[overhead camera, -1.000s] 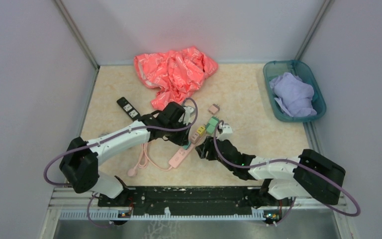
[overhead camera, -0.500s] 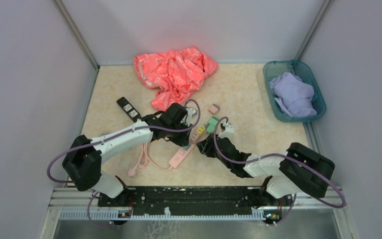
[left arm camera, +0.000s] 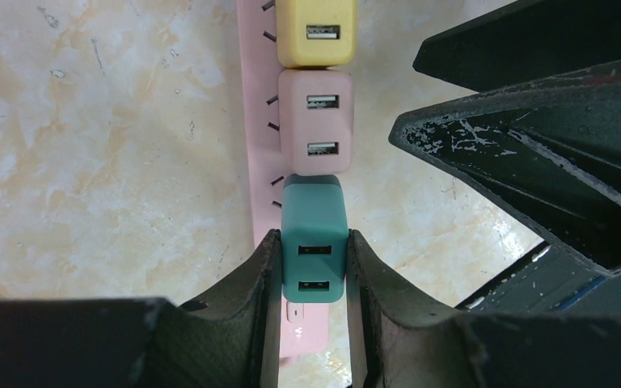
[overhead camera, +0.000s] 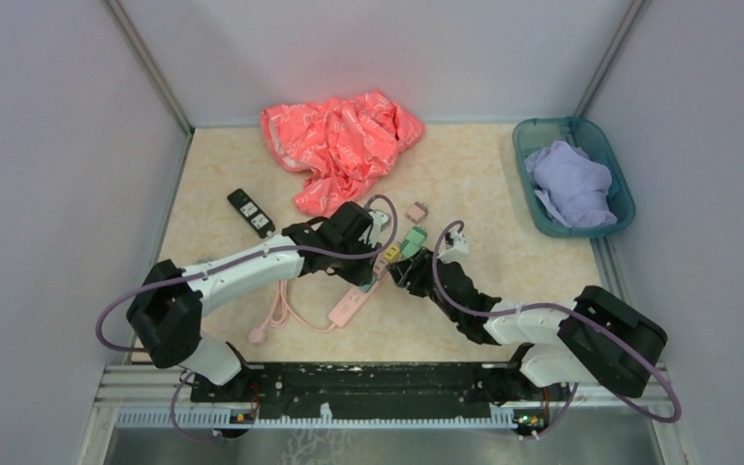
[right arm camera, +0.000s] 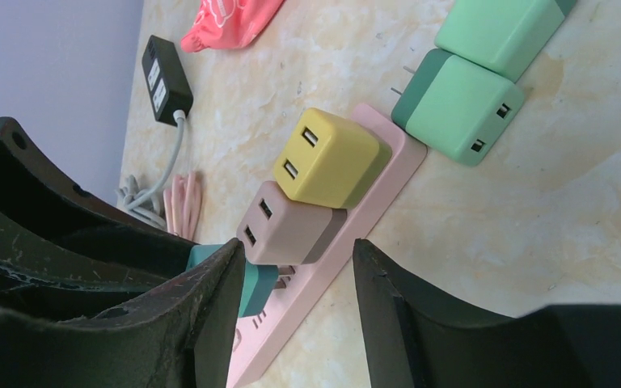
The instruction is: Insert the plug
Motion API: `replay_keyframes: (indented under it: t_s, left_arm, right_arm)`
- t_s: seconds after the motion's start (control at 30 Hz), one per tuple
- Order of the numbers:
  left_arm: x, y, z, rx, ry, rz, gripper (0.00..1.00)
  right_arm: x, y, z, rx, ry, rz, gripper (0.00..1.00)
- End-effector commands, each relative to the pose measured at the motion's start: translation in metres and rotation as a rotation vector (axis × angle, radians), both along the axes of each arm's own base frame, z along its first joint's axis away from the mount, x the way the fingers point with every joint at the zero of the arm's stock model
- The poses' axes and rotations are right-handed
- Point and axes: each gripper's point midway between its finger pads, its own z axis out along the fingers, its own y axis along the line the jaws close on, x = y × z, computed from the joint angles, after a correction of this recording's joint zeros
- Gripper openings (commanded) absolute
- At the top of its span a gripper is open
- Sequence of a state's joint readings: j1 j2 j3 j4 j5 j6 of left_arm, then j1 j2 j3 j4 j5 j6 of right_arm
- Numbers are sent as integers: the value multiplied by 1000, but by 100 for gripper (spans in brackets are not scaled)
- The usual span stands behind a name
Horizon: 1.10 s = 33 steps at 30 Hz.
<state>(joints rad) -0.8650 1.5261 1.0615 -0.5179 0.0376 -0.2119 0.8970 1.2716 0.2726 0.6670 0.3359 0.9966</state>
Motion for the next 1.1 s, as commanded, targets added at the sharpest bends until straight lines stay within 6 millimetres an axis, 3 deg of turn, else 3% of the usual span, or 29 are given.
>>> replay_keyframes:
  t_s: [0.0, 0.67, 1.07]
  left_arm:
    - [2, -3, -1, 40, -13, -6, 0]
    - [-3, -4, -11, 118, -20, -15, 0]
    - [-10, -2, -36, 209, 26, -15, 0]
  right_arm:
    - [11, 11, 27, 97, -48, 0, 52]
    - [19, 23, 11, 131, 19, 29, 48]
    - [19, 21, 7, 128, 33, 13, 47]
